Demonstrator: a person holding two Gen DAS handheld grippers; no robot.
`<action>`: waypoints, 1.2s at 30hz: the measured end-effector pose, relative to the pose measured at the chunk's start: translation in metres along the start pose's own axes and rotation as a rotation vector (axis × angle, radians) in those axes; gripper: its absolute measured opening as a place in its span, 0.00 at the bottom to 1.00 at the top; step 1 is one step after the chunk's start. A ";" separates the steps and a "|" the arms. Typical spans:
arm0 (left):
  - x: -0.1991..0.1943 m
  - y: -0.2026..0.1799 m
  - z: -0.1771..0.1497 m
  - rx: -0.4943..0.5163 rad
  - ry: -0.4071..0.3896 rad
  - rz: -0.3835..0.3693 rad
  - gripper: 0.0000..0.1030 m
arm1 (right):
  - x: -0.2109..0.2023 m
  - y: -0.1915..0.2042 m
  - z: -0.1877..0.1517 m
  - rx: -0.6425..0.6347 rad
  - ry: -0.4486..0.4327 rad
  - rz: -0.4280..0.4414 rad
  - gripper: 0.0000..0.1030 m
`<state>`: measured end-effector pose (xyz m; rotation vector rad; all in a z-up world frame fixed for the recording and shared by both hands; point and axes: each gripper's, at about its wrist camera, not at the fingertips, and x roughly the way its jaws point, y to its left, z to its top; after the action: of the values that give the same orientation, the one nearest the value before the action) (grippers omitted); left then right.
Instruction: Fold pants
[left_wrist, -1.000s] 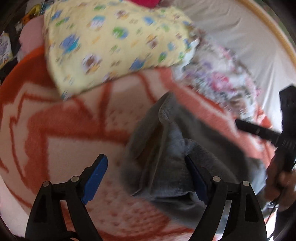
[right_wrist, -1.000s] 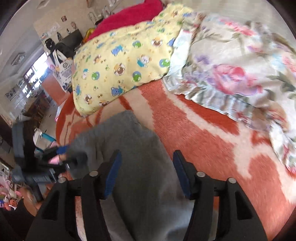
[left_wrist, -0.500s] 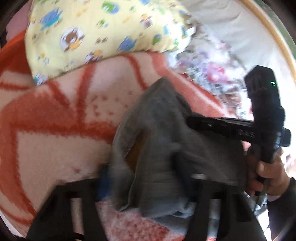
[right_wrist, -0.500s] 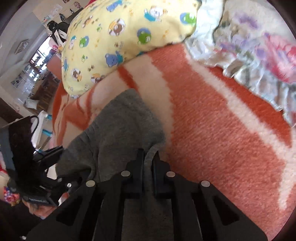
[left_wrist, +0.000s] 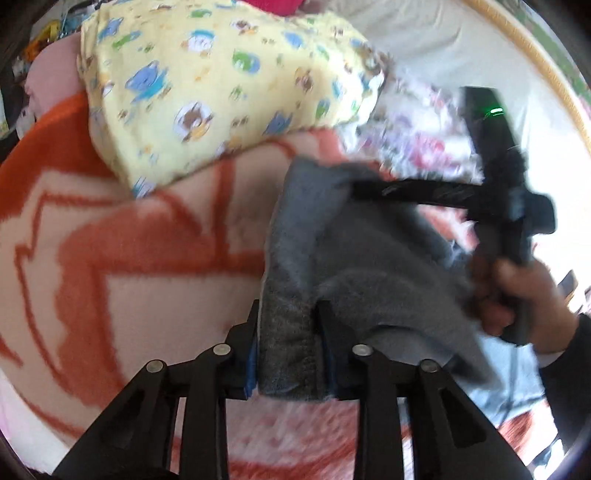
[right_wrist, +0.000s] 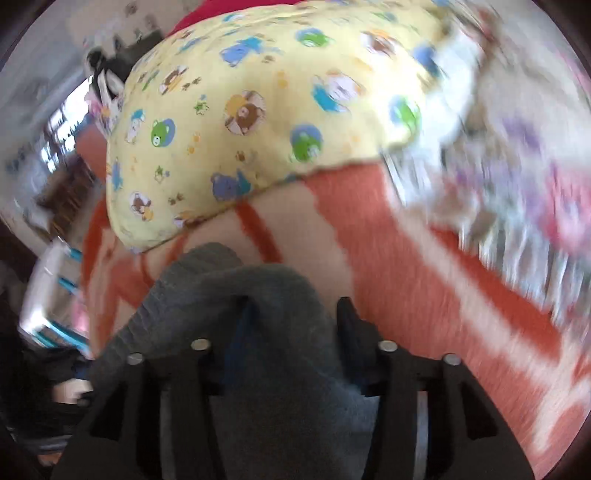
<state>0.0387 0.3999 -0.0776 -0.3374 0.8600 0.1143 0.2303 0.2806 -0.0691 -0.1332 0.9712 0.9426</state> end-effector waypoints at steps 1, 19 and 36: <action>-0.004 0.002 -0.003 0.001 -0.006 0.018 0.41 | -0.010 -0.005 -0.005 0.023 -0.013 0.012 0.49; -0.055 -0.142 -0.021 0.365 -0.084 -0.149 0.63 | -0.243 -0.078 -0.237 0.285 -0.126 -0.144 0.64; 0.005 -0.226 -0.090 1.046 0.090 -0.088 0.64 | -0.224 -0.055 -0.317 0.054 0.054 -0.420 0.65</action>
<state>0.0291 0.1569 -0.0801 0.6044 0.8830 -0.4309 0.0176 -0.0478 -0.1037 -0.3058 0.9686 0.5288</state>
